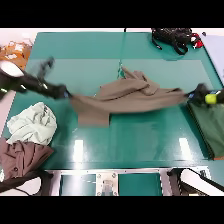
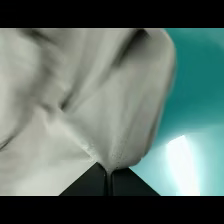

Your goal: Fold the shirts.

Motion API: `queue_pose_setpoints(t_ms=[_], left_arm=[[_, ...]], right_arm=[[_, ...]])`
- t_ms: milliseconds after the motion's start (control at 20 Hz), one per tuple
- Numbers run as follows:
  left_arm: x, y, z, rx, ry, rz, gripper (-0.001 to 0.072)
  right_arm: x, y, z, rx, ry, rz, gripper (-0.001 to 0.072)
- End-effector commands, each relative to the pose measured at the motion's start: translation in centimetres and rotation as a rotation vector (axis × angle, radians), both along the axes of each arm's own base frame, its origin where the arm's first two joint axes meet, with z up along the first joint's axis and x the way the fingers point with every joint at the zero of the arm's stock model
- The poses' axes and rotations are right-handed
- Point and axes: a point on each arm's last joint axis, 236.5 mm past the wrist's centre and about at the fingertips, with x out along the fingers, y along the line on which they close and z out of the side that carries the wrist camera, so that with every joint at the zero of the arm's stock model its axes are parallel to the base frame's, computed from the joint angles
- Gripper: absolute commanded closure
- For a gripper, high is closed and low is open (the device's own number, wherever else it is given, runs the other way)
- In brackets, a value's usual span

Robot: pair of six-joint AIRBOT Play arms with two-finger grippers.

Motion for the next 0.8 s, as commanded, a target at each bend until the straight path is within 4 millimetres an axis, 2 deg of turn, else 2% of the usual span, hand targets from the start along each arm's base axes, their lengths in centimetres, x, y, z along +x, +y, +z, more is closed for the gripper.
queue_pose_setpoints(t_ms=[0, 50, 100, 200, 250, 300, 350, 400, 500, 550, 650, 750], left_arm=[[0.7, 0.1, 19.2, 0.005, -0.492, 0.031, 0.0684], [-0.3, 0.1, 25.3, -0.002, -0.649, 0.056, 0.0684], [-2.3, 0.2, 31.6, -0.009, -0.818, 0.076, 0.0684], [-7.8, 0.2, 41.6, -0.022, -1.105, 0.100, 0.0684], [-10.8, 0.3, 45.1, -0.020, -1.212, 0.113, 0.0683], [-13.6, 0.5, 47.8, -0.016, -1.299, 0.125, 0.0684], [-16.2, 0.4, 49.7, -0.023, -1.363, 0.130, 0.0684], [-17.7, 0.6, 50.6, -0.024, -1.403, 0.147, 0.0684], [-19.6, 1.3, 51.3, 0.006, -1.443, 0.179, 0.0684], [-20.0, 1.7, 51.3, 0.026, -1.453, 0.192, 0.0684], [-19.9, 2.2, 51.2, 0.050, -1.452, 0.206, 0.0683], [-19.4, 2.4, 50.6, 0.075, -1.432, 0.207, 0.0683]], right_arm=[[0.2, 0.3, 13.2, -0.111, -0.243, -0.018, 0.0698], [-0.1, 0.3, 17.7, -0.159, -0.339, -0.043, 0.0698], [-0.9, 0.7, 22.4, -0.211, -0.446, -0.065, 0.0698], [-3.6, 2.1, 30.8, -0.305, -0.645, -0.105, 0.0697], [-5.3, 3.0, 34.6, -0.352, -0.745, -0.122, 0.0697], [-7.1, 4.0, 37.8, -0.395, -0.831, -0.136, 0.0697], [-9.0, 5.0, 40.6, -0.444, -0.912, -0.145, 0.0697], [-10.7, 5.7, 42.6, -0.485, -0.968, -0.159, 0.0696], [-13.7, 6.6, 45.4, -0.559, -1.047, -0.197, 0.0697], [-15.0, 6.8, 46.3, -0.594, -1.071, -0.213, 0.0696], [-16.1, 7.3, 46.8, -0.620, -1.091, -0.220, 0.0696], [-16.0, 7.3, 46.0, -0.618, -1.062, -0.211, 0.0696]])
